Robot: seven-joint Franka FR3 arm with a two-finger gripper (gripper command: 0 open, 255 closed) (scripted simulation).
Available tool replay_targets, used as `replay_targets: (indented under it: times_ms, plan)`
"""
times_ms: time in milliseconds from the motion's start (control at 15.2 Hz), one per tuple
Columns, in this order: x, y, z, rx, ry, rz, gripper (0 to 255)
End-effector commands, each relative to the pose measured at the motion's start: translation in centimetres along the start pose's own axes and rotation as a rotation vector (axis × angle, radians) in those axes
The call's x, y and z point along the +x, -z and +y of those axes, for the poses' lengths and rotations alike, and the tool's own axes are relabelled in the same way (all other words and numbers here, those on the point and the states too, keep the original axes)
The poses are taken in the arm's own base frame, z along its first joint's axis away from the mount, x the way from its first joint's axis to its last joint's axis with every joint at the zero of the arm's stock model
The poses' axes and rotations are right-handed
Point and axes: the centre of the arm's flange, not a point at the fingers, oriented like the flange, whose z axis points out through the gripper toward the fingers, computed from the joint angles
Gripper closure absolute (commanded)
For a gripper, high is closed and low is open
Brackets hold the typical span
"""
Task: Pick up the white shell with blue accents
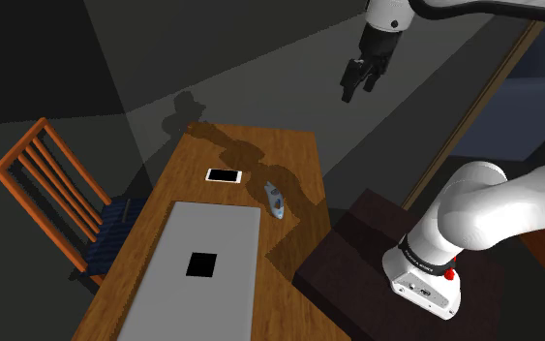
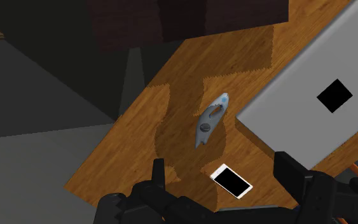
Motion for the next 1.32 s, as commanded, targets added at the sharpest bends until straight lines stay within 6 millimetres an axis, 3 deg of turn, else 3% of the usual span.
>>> replay_targets:
  times_ms: [0, 1254]
  plan:
    - [0.0, 0.0, 0.0, 0.000, 0.000, 0.000, 0]
    - [8.1, -23.7, -4.9, 0.006, -0.166, -0.094, 0]
